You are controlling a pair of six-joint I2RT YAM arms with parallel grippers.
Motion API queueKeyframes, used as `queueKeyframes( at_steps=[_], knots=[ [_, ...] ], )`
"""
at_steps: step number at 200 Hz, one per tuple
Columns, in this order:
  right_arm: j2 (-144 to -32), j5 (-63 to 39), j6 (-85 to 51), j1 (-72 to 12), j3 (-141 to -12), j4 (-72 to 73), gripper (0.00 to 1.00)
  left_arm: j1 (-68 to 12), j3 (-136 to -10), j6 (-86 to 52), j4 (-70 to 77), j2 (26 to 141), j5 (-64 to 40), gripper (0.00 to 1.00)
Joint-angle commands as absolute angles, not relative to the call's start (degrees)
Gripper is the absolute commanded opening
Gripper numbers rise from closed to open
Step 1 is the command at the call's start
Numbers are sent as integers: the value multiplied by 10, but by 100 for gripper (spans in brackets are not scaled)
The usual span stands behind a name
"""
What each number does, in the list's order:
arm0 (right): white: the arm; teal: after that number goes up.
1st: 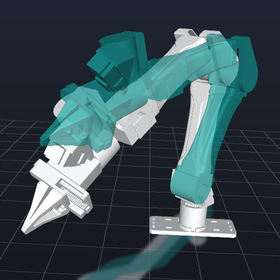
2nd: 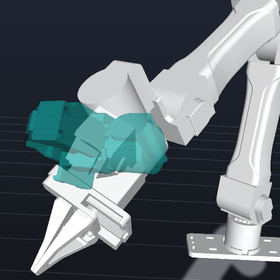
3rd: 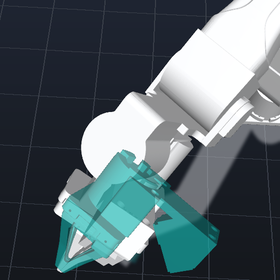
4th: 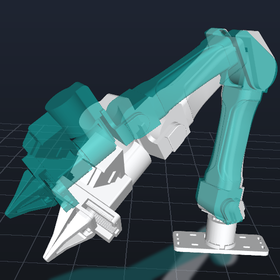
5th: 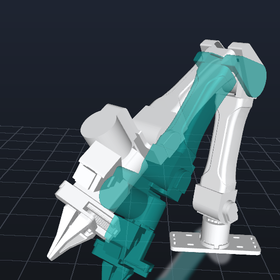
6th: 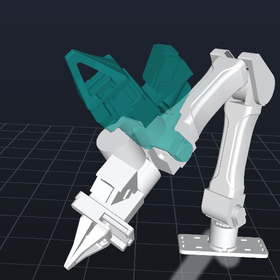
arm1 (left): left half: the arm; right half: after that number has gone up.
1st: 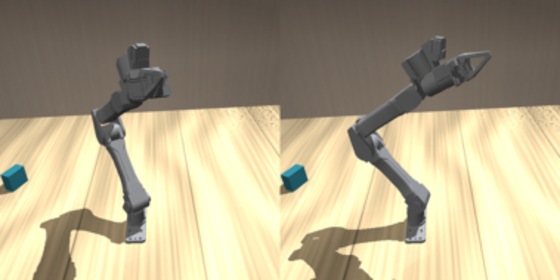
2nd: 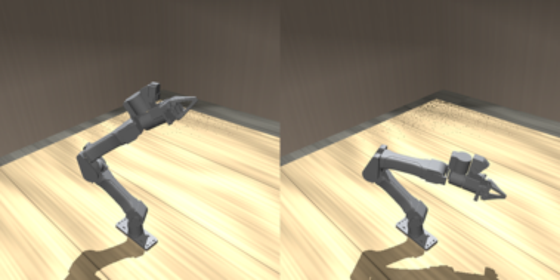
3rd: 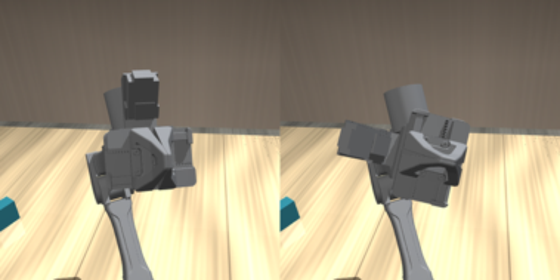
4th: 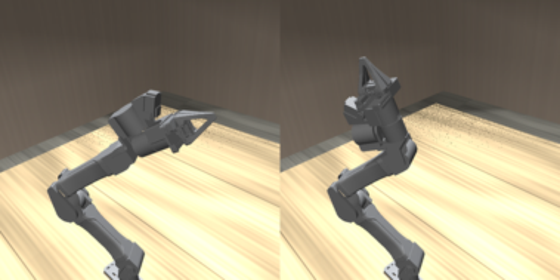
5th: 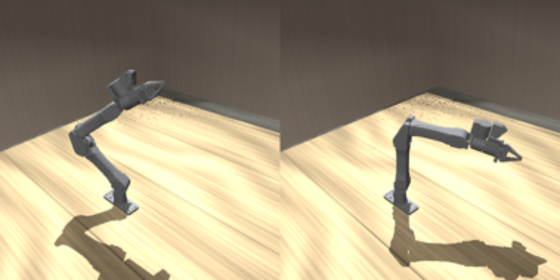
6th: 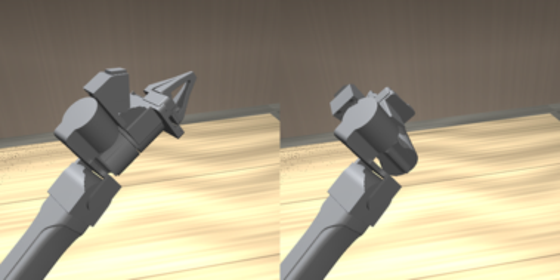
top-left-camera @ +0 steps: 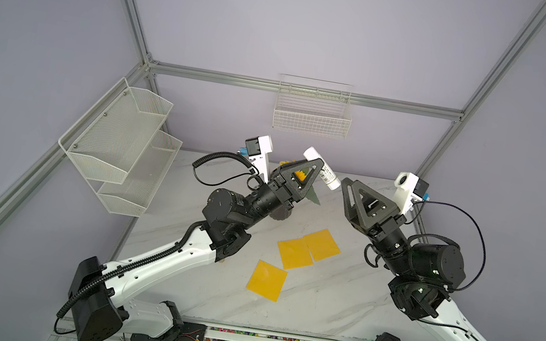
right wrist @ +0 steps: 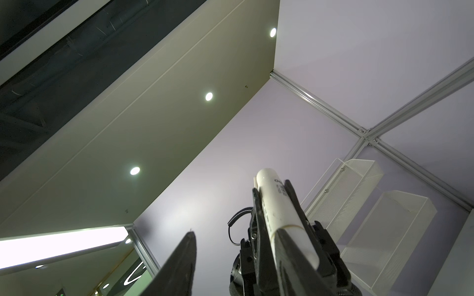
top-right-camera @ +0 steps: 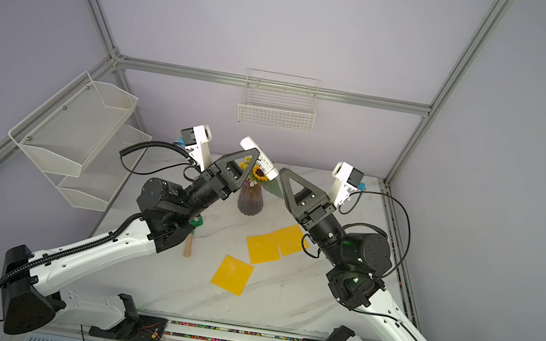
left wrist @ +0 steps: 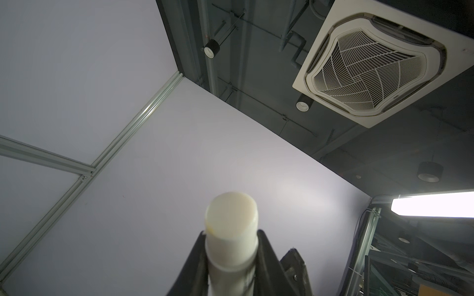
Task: Seal the envelope with a glue stick
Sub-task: Screw the glue stick.
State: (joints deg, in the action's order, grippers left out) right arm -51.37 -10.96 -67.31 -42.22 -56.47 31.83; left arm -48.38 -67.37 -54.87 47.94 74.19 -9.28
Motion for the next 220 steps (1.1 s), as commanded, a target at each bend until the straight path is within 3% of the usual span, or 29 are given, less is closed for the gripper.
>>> queueKeyframes(
  at_steps=[1, 116, 171, 193, 220],
  knots=[
    [-509, -104, -733, -426, -539, 308, 50, -483, -700, -539, 499, 734, -93, 0],
    [-547, -112, -766, -425, -554, 340, 42, -484, -703, -551, 509, 745, -97, 0],
    [-553, -103, -757, -426, -557, 334, 31, -483, -701, -555, 511, 744, -102, 0],
    [-542, -80, -698, -425, -559, 303, 20, -484, -699, -554, 511, 742, -99, 0],
    [-522, -29, -476, -425, -574, 266, 11, -483, -699, -558, 509, 742, -100, 0]
  ],
)
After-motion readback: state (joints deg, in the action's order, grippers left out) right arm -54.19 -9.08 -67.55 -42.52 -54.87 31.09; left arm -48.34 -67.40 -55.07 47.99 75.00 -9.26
